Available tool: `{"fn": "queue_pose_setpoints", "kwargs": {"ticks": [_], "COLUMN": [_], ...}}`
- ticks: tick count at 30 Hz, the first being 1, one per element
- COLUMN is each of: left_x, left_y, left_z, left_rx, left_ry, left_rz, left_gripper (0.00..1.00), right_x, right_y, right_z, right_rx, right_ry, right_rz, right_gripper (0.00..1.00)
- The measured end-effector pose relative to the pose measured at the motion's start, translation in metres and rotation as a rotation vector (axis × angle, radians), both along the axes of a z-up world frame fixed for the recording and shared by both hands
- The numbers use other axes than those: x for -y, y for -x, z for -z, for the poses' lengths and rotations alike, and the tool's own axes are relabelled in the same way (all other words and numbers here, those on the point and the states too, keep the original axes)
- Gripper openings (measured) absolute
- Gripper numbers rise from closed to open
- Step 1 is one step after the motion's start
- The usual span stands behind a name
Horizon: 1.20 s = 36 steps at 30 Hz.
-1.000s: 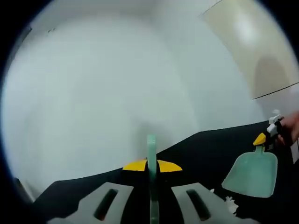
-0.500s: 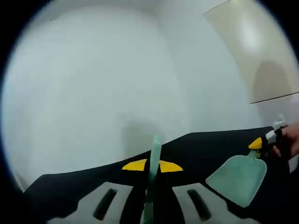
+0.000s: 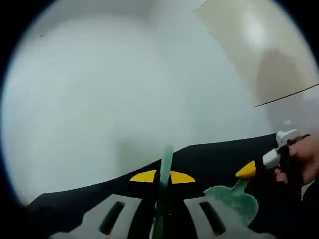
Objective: Pick up the broom and sweep the trash on the tabletop into the dustpan.
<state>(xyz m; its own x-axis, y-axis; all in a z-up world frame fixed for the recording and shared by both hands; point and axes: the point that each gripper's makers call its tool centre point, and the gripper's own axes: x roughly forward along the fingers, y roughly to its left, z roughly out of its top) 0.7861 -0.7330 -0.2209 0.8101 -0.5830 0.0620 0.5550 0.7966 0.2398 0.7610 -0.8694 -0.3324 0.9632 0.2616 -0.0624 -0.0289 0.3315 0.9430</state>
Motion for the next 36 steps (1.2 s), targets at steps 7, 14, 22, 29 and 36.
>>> {"fn": "queue_pose_setpoints", "kwargs": {"ticks": [7, 14, 22, 29, 36], "left_x": [-0.014, -0.064, -0.05, -0.035, -0.105], "left_y": [0.016, 0.007, -0.001, 0.009, -0.016], "left_z": [-0.04, -0.067, -0.043, -0.062, -0.063], "left_rx": [0.028, 0.137, -0.071, -0.095, -0.008], "left_ry": [0.138, 0.106, 0.261, 0.396, 0.31], "left_rz": [0.062, -0.075, 0.111, 0.248, -0.007], "left_gripper": [0.05, 0.04, 0.04, 0.04, 0.04], "right_x": [-0.004, -0.002, -0.001, -0.001, -0.002], "right_y": [-0.003, -0.005, -0.005, -0.005, -0.004], "right_z": [-0.001, 0.0, 0.0, -0.001, -0.001], "right_rx": [0.011, 0.017, 0.026, 0.033, 0.042], "right_ry": [0.022, 0.021, 0.017, 0.021, 0.021], "right_rz": [-0.001, -0.004, -0.013, -0.013, -0.016], "right_gripper": [0.14, 0.14, 0.14, 0.14, 0.14]}}
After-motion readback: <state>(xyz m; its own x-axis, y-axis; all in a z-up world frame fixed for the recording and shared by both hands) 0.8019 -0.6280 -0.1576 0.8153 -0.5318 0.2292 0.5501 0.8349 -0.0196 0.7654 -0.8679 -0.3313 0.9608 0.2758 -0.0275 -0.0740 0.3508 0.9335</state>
